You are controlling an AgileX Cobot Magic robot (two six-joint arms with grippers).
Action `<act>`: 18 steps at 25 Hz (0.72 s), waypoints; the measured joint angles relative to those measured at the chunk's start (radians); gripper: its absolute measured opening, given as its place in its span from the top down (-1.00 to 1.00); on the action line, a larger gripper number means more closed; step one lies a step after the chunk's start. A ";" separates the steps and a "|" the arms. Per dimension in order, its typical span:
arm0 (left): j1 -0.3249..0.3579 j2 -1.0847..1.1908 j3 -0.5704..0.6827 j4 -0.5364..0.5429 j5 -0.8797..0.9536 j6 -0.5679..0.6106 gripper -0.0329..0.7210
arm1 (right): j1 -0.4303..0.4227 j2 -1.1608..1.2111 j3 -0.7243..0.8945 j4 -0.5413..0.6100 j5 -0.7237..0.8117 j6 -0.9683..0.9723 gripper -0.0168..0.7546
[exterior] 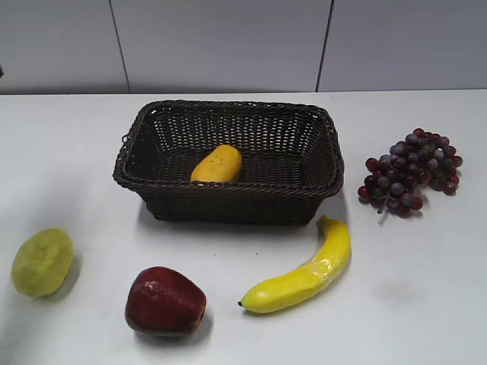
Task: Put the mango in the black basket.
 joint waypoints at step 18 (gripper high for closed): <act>0.001 -1.014 0.854 -0.085 -0.149 -0.023 -0.65 | 0.000 0.000 0.000 -0.001 0.000 0.000 -0.34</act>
